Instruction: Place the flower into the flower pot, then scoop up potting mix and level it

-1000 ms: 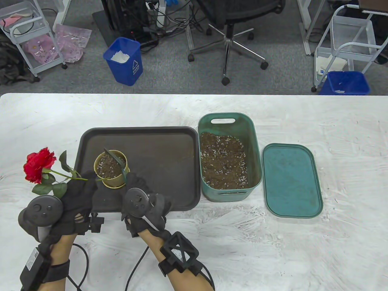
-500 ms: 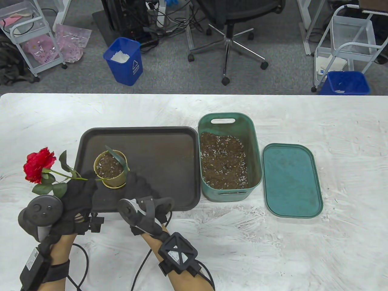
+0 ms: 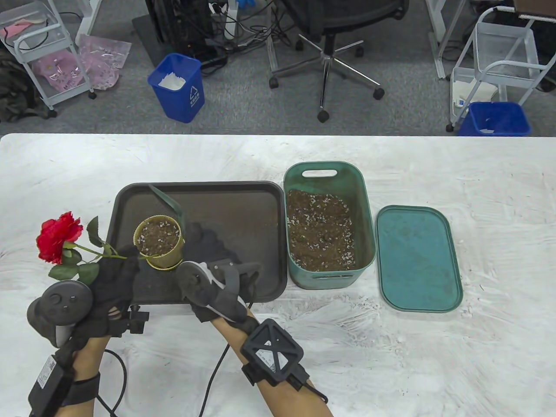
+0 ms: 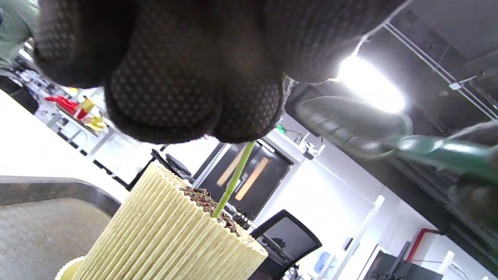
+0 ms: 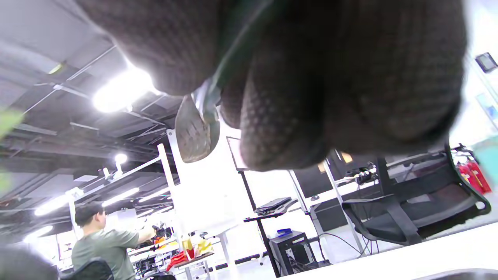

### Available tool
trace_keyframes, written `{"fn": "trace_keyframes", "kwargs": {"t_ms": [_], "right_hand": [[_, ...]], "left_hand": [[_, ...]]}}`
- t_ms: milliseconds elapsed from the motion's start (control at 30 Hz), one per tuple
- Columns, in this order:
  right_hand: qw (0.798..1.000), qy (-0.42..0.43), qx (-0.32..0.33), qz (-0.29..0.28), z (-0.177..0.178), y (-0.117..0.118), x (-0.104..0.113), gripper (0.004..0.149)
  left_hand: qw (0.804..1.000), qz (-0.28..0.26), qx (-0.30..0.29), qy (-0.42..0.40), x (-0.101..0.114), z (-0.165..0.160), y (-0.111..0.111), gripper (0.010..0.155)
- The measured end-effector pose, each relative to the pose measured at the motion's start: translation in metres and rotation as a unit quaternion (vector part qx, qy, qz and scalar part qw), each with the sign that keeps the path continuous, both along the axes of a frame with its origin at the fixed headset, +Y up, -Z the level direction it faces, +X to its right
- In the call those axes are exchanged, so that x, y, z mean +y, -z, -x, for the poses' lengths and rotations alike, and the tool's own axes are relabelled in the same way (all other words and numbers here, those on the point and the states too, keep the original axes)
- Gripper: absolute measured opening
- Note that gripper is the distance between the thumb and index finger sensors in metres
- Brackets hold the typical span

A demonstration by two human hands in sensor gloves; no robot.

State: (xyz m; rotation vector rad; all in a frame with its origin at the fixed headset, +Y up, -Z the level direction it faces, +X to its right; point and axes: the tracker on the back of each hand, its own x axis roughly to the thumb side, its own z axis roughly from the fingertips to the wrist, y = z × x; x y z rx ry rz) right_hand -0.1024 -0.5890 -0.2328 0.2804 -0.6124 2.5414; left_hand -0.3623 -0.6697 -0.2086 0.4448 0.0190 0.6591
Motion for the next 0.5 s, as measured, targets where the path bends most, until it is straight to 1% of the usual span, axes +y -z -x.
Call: {"fn": "trace_keyframes", "kwargs": {"t_ms": [67,133,233,267,300,333,400,467,500], "right_hand": [[1.000,-0.001,-0.010,0.009,-0.018,0.003,0.023,0.053],[0.997,-0.047,-0.052,-0.016,-0.041,0.007,0.050,0.053],[0.988,-0.107,-0.113,-0.025,-0.075,0.016,0.078,0.053],[0.986,-0.113,-0.121,-0.023,-0.080,0.017,0.081,0.053],[0.980,-0.132,-0.145,-0.014,-0.098,0.024,0.090,0.052],[0.977,-0.139,-0.161,-0.007,-0.110,0.028,0.095,0.051],[0.971,-0.147,-0.189,0.025,-0.136,0.040,0.099,0.051],[0.963,-0.157,-0.204,0.075,-0.156,0.052,0.096,0.050],[0.960,-0.160,-0.205,0.100,-0.167,0.060,0.091,0.050]], "left_hand": [[1.000,0.000,0.000,0.001,0.000,0.000,0.000,0.046],[1.000,0.000,-0.001,0.001,0.000,0.000,0.000,0.046],[1.000,0.001,-0.001,0.000,0.000,0.000,0.000,0.047],[1.000,0.002,-0.001,0.000,0.000,0.000,0.000,0.047],[1.000,0.002,-0.001,0.001,0.000,0.000,0.000,0.046],[1.000,0.002,-0.001,0.001,0.000,0.000,0.000,0.047],[1.000,0.002,0.000,0.001,0.000,0.000,0.000,0.046],[1.000,0.003,0.001,-0.002,0.000,0.001,0.001,0.046],[1.000,0.005,-0.001,-0.009,-0.001,0.001,0.001,0.047]]}}
